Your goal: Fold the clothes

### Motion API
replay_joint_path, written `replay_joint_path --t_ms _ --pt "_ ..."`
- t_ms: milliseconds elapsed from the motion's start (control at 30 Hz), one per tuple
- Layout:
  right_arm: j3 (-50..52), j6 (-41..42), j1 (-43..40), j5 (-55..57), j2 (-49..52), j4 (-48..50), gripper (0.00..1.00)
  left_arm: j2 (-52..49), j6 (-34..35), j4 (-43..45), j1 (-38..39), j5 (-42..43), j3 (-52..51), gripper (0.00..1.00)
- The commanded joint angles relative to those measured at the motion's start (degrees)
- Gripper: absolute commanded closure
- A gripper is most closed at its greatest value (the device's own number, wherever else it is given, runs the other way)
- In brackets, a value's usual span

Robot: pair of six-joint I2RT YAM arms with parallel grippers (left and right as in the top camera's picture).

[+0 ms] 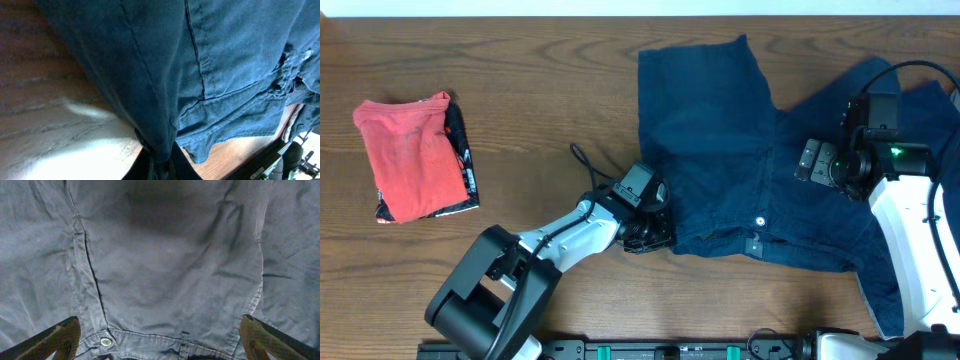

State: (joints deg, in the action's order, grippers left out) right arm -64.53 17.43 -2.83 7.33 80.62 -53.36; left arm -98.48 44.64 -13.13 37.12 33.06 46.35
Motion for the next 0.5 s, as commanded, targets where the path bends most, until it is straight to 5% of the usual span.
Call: replay_joint_path --t_ms 0,200,400,467 --pt "-0.5 0.7 -0.4 0.4 -0.1 -0.3 0.01 1.1 -3.3 -3.3 -2.8 -2.5 -0.1 0.94" --pt "-0.5 0.5 -0.5 0.4 -0.1 -0.7 0.01 6.8 -20.1 -19.9 -19.3 -26.4 9.0 0.94" --pt "-0.5 0.5 -0.5 -0.3 -0.1 -1.1 0.01 7.5 -25.6 -20.5 -37.0 -28.0 26.1 0.92" --pt "-0.4 0.5 -0.5 -0.3 -0.1 -1.5 0.01 7.5 -25.5 -21.0 -40.5 -26.9 28.7 0.44"
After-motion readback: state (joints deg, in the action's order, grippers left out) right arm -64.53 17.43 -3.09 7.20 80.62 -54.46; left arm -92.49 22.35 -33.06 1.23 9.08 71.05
